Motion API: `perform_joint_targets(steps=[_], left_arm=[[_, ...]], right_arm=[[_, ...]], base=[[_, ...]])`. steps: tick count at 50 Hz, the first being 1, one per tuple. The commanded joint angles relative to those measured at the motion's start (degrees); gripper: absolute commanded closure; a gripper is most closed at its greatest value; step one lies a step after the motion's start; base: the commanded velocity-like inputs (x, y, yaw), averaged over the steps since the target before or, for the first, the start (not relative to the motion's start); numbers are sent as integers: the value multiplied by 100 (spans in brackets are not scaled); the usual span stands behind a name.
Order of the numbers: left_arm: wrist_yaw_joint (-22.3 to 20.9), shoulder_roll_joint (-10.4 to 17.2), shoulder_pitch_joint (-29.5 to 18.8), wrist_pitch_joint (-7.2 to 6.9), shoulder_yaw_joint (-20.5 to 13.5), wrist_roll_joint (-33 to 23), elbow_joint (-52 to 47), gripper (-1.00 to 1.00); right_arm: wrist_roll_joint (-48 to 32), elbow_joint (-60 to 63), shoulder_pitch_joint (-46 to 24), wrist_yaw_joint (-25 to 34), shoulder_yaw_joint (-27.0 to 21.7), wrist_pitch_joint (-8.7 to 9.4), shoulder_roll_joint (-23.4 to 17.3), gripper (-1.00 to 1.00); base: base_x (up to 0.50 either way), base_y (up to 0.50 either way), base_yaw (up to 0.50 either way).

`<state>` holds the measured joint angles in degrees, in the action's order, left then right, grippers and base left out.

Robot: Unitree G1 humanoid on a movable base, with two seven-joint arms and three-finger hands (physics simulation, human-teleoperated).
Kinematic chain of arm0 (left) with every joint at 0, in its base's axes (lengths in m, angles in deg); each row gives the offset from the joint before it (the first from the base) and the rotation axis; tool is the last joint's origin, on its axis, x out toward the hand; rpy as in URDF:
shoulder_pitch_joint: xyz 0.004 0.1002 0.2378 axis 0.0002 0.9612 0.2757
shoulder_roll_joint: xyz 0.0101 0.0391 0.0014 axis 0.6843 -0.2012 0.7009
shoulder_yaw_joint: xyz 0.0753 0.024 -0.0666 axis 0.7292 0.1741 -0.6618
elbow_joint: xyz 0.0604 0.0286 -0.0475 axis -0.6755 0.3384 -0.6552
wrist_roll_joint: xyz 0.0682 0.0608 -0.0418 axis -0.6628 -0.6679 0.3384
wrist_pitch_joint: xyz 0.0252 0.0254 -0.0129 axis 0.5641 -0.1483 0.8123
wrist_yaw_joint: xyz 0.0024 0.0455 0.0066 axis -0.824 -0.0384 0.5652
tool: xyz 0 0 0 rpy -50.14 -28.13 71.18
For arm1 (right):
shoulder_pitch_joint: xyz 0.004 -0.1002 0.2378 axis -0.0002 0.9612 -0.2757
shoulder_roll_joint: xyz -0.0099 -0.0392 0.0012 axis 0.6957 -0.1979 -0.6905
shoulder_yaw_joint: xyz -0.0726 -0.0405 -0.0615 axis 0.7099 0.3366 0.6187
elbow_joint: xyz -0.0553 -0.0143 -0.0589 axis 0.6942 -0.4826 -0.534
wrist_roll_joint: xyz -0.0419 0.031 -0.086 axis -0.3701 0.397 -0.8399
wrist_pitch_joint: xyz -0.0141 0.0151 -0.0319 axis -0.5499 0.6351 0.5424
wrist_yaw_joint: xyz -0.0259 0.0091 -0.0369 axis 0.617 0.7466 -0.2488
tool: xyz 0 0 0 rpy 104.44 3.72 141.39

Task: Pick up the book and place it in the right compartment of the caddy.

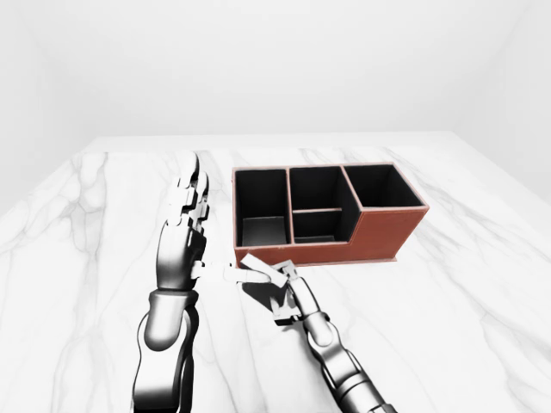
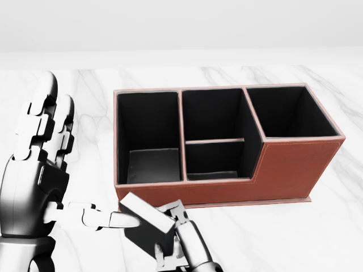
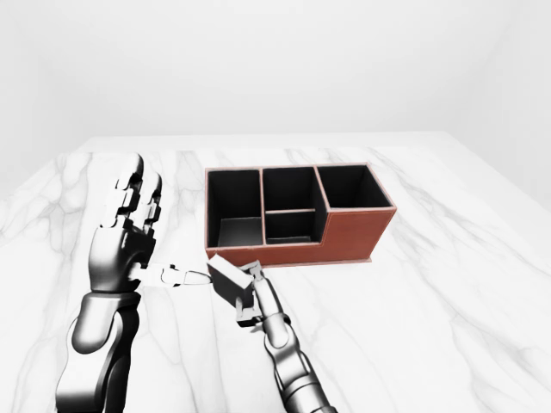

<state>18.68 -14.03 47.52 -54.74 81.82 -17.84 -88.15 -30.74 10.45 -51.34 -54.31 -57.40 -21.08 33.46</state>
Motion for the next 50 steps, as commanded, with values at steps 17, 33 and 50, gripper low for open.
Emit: perform_joint_targets(steps=[17,33,50], left_arm=[[22,-9,-3,0,-18,9,1,-100],[17,-14,0,0,-13,12,-60,-100],[10,-13,3,0,-19,21,-19,-100]], right_arm=[[693,2904,14,456,-107,517,-211,100],[900,4310,-131,462,17,1000,-233,100],[1121,4789,-925,533,-589,1000,-402,100]], base=[[0,0,0],[0,0,0],[0,0,0]])
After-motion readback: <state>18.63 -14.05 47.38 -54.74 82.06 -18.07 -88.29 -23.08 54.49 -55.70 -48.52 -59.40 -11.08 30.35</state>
